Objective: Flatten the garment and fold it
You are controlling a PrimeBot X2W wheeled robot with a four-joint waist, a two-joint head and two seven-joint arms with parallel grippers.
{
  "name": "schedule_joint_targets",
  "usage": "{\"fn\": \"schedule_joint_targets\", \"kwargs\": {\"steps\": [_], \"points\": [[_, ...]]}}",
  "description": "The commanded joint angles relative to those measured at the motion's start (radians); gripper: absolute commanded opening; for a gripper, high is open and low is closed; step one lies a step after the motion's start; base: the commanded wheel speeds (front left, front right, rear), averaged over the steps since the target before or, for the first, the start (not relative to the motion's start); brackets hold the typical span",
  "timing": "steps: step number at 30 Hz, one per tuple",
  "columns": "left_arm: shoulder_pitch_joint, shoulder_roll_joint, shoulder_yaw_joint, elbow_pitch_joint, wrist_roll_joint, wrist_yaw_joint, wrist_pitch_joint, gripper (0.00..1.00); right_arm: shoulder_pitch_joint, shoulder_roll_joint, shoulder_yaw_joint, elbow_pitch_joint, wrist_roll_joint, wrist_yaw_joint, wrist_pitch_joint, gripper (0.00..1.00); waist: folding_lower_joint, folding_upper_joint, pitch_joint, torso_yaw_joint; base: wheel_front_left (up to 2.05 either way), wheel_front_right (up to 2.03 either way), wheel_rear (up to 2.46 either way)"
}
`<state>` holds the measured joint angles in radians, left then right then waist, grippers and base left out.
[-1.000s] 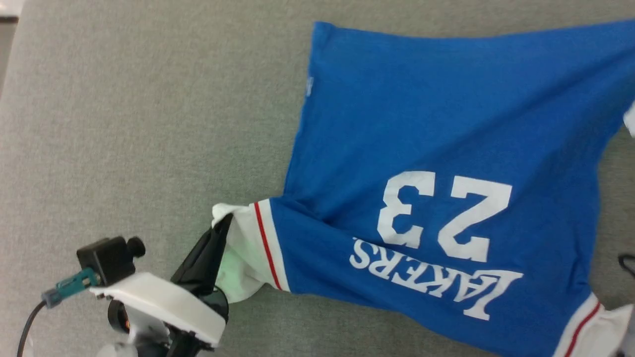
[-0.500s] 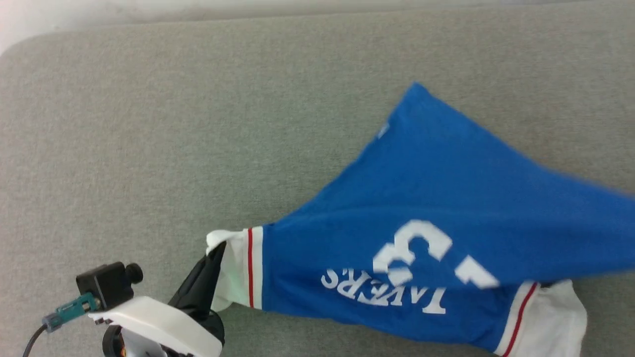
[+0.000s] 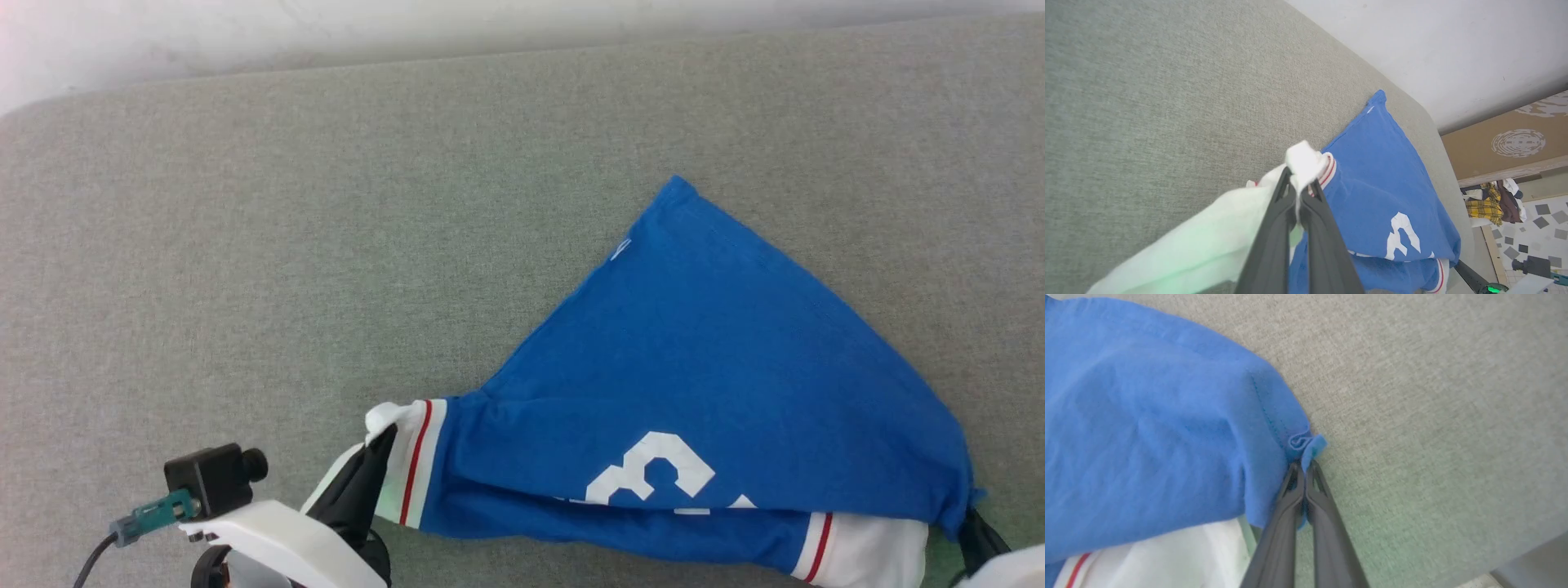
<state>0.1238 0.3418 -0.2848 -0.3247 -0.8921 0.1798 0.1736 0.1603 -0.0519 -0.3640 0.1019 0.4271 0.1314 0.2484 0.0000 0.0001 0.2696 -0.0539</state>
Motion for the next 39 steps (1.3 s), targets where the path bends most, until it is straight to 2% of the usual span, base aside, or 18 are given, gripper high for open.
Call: {"fn": "schedule_joint_targets", "kwargs": {"steps": [1,3,4,5,6,10,15,18,21,25,27,30,35,39], "points": [[-0.016,-0.003,-0.002,0.004,0.006,0.003,0.003,0.00,-0.026,0.002,0.009,0.017,-0.012,-0.001,-0.011,0.00,0.0000,-0.0001,-0.005,-0.001,0.00,0.00,0.00],[-0.020,-0.007,-0.007,0.012,0.006,0.003,0.004,0.00,-0.051,0.002,0.020,0.056,-0.029,-0.001,-0.033,0.00,0.0000,-0.0001,-0.012,-0.003,0.00,0.00,0.00],[-0.020,-0.008,-0.009,0.015,0.006,0.003,0.003,0.00,-0.058,0.002,0.024,0.066,-0.034,-0.001,-0.038,0.07,0.0000,-0.0001,-0.016,-0.004,0.00,0.00,0.00],[-0.019,-0.009,-0.010,0.017,0.005,0.002,0.003,0.00,-0.063,0.002,0.028,0.067,-0.042,-0.001,-0.041,0.45,0.0000,-0.0001,-0.019,-0.006,0.00,0.00,0.00],[-0.018,-0.009,-0.010,0.019,0.005,0.002,0.002,0.00,-0.065,0.002,0.024,0.063,-0.045,-0.001,-0.040,1.00,0.0000,-0.0001,-0.021,-0.007,0.00,0.00,0.00],[-0.018,-0.011,-0.019,0.023,0.008,-0.002,0.001,0.00,-0.049,0.002,-0.028,-0.050,-0.064,-0.001,0.012,1.00,0.0000,-0.0001,-0.025,-0.004,0.00,0.00,0.00],[-0.028,-0.013,-0.026,0.016,0.016,-0.006,-0.005,0.00,-0.044,0.002,-0.091,-0.372,-0.114,-0.001,0.176,1.00,0.0000,-0.0001,-0.013,0.014,0.00,0.00,0.00],[-0.040,-0.012,-0.031,0.011,0.022,-0.011,-0.007,0.00,-0.112,0.002,-0.073,-0.529,-0.157,-0.001,0.282,1.00,0.0000,-0.0001,0.003,0.031,0.00,0.00,0.00],[-0.060,-0.014,-0.040,0.009,0.027,-0.020,-0.006,0.00,-0.202,-0.007,0.020,-0.591,-0.233,-0.001,0.377,1.00,0.0000,-0.0001,0.028,0.056,0.00,0.00,0.00],[-0.090,-0.018,-0.053,0.010,0.030,-0.034,-0.004,0.00,-0.361,-0.047,0.157,-0.510,-0.269,-0.001,0.455,1.00,0.0000,-0.0001,0.073,0.086,0.00,0.00,0.00],[-0.109,-0.020,-0.060,0.013,0.031,-0.043,0.000,0.00,-0.444,-0.091,0.222,-0.435,-0.294,-0.001,0.469,1.00,0.0000,-0.0001,0.102,0.103,0.00,0.00,0.00],[-0.143,-0.024,-0.070,0.022,0.033,-0.057,0.004,0.00,-0.559,-0.120,0.298,-0.305,-0.305,-0.001,0.477,1.00,0.0000,-0.0001,0.143,0.127,0.00,0.00,0.00],[-0.202,-0.038,-0.090,0.045,0.036,-0.085,0.005,0.00,-0.701,-0.168,0.376,-0.105,-0.322,-0.001,0.480,1.00,0.0000,-0.0001,0.198,0.169,0.00,0.00,0.00],[-0.234,-0.049,-0.102,0.069,0.035,-0.102,0.004,0.00,-0.766,-0.200,0.424,-0.003,-0.315,-0.001,0.485,1.00,0.0000,-0.0001,0.222,0.194,0.00,0.00,0.00]]}}
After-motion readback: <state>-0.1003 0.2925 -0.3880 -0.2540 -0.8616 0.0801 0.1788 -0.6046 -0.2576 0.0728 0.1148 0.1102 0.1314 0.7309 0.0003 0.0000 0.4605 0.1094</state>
